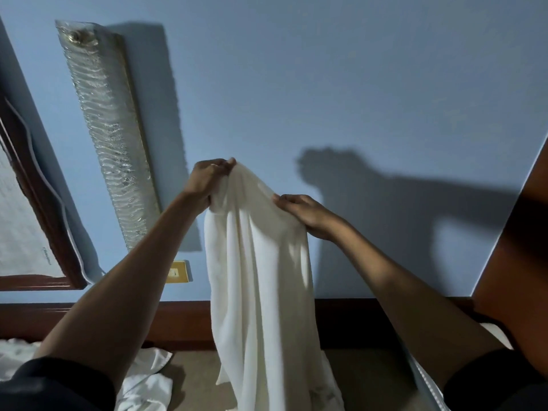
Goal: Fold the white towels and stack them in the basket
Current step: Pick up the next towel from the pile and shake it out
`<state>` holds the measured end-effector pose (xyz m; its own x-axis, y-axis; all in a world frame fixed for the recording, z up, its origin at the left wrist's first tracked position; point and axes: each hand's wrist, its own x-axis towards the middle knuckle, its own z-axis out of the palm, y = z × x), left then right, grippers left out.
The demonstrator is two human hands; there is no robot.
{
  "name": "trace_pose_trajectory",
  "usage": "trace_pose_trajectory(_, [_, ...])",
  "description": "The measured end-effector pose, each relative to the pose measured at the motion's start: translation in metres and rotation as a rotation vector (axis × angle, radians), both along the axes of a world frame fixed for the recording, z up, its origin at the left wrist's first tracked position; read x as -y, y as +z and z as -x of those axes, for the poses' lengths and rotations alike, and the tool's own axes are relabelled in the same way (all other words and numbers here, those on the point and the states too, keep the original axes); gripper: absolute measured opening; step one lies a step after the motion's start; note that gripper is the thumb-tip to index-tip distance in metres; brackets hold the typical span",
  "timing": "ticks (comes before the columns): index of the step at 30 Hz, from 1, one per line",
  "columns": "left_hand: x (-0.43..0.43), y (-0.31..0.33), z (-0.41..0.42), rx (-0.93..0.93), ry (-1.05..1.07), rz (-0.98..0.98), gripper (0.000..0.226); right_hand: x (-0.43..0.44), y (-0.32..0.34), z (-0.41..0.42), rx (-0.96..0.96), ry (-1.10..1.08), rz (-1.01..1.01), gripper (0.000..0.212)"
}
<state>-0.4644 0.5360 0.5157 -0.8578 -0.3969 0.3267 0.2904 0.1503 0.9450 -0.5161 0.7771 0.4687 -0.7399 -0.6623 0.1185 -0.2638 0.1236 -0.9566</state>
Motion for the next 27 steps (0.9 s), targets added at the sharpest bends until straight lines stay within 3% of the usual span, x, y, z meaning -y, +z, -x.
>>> trace_pose_trajectory(2, [0.012,0.002,0.004,-0.02,0.16,-0.076,0.031,-0.001,-0.01,0.0,0.043,0.001,-0.037,0.058])
trace_pose_trajectory(5, [0.029,-0.008,0.009,-0.012,0.329,-0.131,0.021,0.0,-0.021,0.002,0.083,0.023,-0.092,0.074])
trace_pose_trajectory(8, [0.027,-0.025,0.005,0.087,0.418,0.141,0.01,0.004,-0.02,0.003,-0.015,-0.027,-0.091,0.058])
trace_pose_trajectory(9, [0.022,-0.027,0.0,0.147,0.332,0.214,0.011,0.007,-0.017,0.002,-0.046,-0.044,-0.071,0.057])
trace_pose_trajectory(13, [0.002,-0.025,-0.012,0.387,-0.344,0.419,0.054,0.022,0.001,-0.002,-0.124,-0.022,-0.01,0.055])
trace_pose_trajectory(15, [-0.012,-0.024,-0.015,0.485,-0.585,0.426,0.042,0.025,0.01,-0.003,-0.137,-0.012,0.026,0.046])
trace_pose_trajectory(17, [-0.021,-0.022,-0.016,0.54,-0.63,0.443,0.022,0.021,0.017,-0.001,-0.119,-0.025,0.048,0.047])
trace_pose_trajectory(22, [-0.018,0.0,-0.009,0.429,-0.607,0.412,0.034,-0.002,0.013,0.003,-0.06,-0.018,0.044,0.067])
trace_pose_trajectory(25, [-0.022,0.014,-0.003,0.315,-0.6,0.346,0.05,-0.007,0.006,0.003,-0.018,0.047,0.025,0.035])
trace_pose_trajectory(27, [-0.026,0.022,-0.002,0.242,-0.569,0.316,0.043,-0.007,0.002,0.003,0.029,0.097,0.022,0.027])
